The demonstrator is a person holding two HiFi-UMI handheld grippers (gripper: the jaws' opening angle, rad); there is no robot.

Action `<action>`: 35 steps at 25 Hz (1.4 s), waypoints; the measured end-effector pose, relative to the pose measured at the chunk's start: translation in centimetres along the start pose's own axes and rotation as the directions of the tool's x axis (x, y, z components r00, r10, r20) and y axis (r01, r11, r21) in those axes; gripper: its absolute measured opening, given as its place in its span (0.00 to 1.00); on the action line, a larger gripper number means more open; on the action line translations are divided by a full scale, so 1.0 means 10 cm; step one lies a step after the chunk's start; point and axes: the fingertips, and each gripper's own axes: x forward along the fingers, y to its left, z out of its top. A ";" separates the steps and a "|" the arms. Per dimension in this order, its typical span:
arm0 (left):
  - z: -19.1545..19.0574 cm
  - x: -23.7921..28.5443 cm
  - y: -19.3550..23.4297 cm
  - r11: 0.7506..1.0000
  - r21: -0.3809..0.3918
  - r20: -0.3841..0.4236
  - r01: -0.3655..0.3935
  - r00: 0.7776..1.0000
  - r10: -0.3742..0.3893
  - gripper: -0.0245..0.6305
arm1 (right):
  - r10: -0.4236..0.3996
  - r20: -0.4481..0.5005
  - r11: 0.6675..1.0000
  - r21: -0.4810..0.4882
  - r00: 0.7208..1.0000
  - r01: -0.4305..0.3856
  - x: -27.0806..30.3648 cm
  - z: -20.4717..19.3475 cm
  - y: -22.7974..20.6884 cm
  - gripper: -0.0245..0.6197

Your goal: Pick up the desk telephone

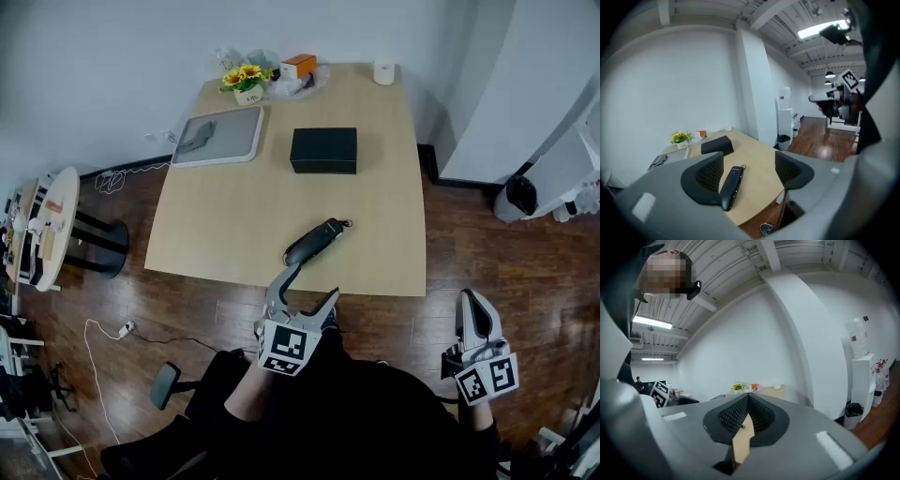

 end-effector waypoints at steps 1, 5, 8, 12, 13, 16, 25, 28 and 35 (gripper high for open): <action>-0.15 0.16 0.18 1.000 0.019 -0.044 0.002 0.999 -0.001 0.55 | -0.004 0.001 1.000 -0.013 1.000 0.004 0.18 0.06 0.05 0.04; -0.92 0.80 0.80 0.992 0.106 -0.263 0.073 0.964 -0.043 0.57 | -0.033 0.005 0.999 -0.042 0.999 0.033 0.86 0.24 0.22 0.04; -1.44 1.14 0.94 0.974 0.110 -0.401 0.199 0.905 -0.140 0.57 | -0.045 -0.015 0.998 -0.054 0.999 0.044 1.22 0.26 0.40 0.04; -1.69 1.37 0.88 0.954 0.082 -0.463 0.290 0.858 -0.221 0.57 | -0.031 -0.061 0.997 -0.077 0.998 0.026 1.51 0.21 0.60 0.04; -1.71 1.43 0.86 0.951 0.082 -0.470 0.297 0.853 -0.226 0.57 | -0.026 -0.069 0.997 -0.080 0.997 0.020 1.56 0.20 0.60 0.04; -1.84 1.60 0.83 0.947 0.101 -0.529 0.304 0.823 -0.207 0.48 | -0.009 -0.069 0.997 -0.079 0.998 0.004 1.73 0.20 0.51 0.04; -1.94 1.75 0.75 0.935 0.098 -0.599 0.341 0.771 -0.218 0.48 | 0.066 -0.033 0.997 -0.032 0.997 -0.067 2.04 0.37 0.28 0.04; -1.93 1.74 0.76 0.941 0.065 -0.558 0.333 0.794 -0.242 0.45 | 0.085 -0.040 0.996 -0.020 0.996 -0.086 2.09 0.31 0.28 0.04; -1.71 1.59 0.88 0.956 -0.208 -0.477 0.207 0.832 -0.283 0.44 | 0.088 -0.022 0.996 -0.003 0.996 -0.088 2.10 0.30 0.19 0.04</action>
